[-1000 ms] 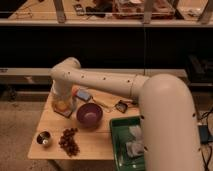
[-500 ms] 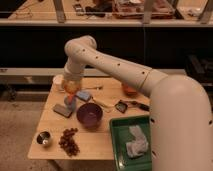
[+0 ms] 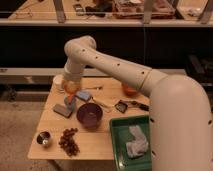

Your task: Place apple in red bowl

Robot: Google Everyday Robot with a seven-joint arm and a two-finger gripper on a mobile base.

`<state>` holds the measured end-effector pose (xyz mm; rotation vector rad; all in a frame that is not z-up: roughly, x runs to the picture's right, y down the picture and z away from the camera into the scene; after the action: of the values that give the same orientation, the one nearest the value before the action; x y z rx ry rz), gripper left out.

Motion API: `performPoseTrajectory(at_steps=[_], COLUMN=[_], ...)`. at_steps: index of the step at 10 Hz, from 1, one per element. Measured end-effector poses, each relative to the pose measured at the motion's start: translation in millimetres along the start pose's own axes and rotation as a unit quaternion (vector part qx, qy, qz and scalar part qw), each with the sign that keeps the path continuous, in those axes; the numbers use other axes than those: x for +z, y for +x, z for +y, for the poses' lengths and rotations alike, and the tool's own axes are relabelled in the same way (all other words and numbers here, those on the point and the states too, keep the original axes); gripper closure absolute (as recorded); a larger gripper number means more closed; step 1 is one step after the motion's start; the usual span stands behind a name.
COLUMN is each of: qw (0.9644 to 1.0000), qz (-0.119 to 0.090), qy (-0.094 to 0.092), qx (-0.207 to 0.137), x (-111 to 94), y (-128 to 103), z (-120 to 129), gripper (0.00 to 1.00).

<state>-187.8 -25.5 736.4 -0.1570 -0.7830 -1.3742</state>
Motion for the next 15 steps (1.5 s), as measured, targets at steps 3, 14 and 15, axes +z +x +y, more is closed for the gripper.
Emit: performPoseTrajectory(at_steps=[3,14,15], qw=[1.0000,0.9641,0.9631], qz=[0.004,0.166,0.168], qy=[-0.003,-0.103,-0.106], qx=[0.004,0.179,0.181], x=[-0.9,-87.1,-89.5], y=[2.8,34.2,35.0], z=[2.6,206.6,211.9], gripper=[1.00,1.00,1.00])
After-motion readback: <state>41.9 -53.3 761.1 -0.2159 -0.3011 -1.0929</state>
